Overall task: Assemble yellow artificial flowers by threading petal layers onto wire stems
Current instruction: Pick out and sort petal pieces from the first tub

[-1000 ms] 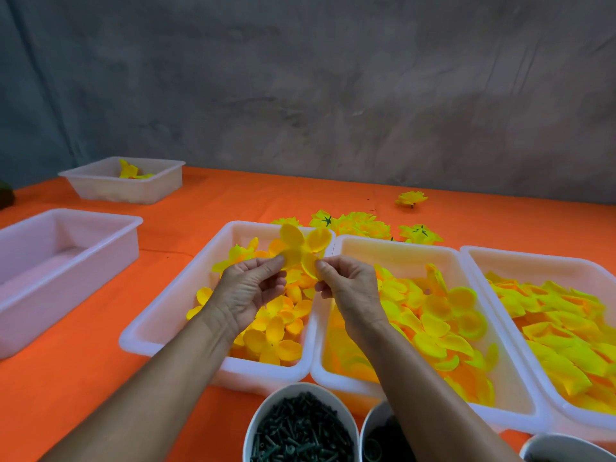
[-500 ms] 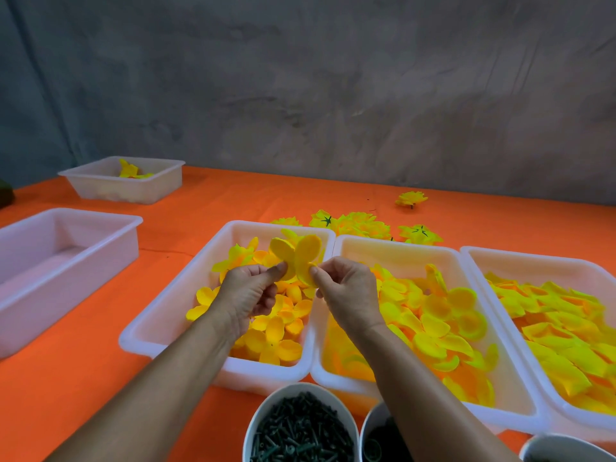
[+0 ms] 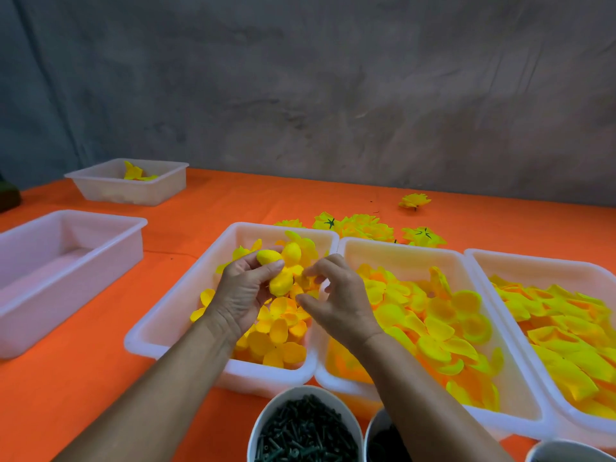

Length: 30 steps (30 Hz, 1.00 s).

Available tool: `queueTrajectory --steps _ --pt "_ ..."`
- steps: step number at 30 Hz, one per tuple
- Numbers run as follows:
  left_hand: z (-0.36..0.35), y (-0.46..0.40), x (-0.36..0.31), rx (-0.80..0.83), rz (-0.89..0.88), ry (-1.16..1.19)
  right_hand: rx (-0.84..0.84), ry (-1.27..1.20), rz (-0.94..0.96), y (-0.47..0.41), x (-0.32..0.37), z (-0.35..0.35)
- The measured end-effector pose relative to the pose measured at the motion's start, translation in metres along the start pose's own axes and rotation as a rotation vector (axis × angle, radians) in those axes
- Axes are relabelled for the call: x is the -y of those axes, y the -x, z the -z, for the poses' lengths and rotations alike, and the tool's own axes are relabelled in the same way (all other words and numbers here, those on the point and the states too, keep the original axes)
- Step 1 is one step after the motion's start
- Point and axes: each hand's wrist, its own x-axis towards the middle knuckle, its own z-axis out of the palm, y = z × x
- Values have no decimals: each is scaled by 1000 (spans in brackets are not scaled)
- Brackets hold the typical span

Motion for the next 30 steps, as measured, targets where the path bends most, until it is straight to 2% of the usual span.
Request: queueTrajectory --steps 3,5,7,9,14,22,30 --pt "-1 1 0 77 -18 -31 -25 -338 -187 -4 6 4" --pt "-3 5 1 163 -33 -126 -12 -555 -241 -4 7 7" --pt "-5 8 3 223 -39 -192 -12 -638 -250 -3 4 8" --pt "-6 10 4 213 -56 -237 -31 -684 -277 -3 2 8" --pt "-6 9 8 83 -110 -337 -61 -651 -267 -3 0 4" --pt "-5 7 6 48 -129 -447 -53 -484 -197 -2 2 0" --pt "-9 10 10 18 -336 -722 -96 -438 -233 -2 0 0"
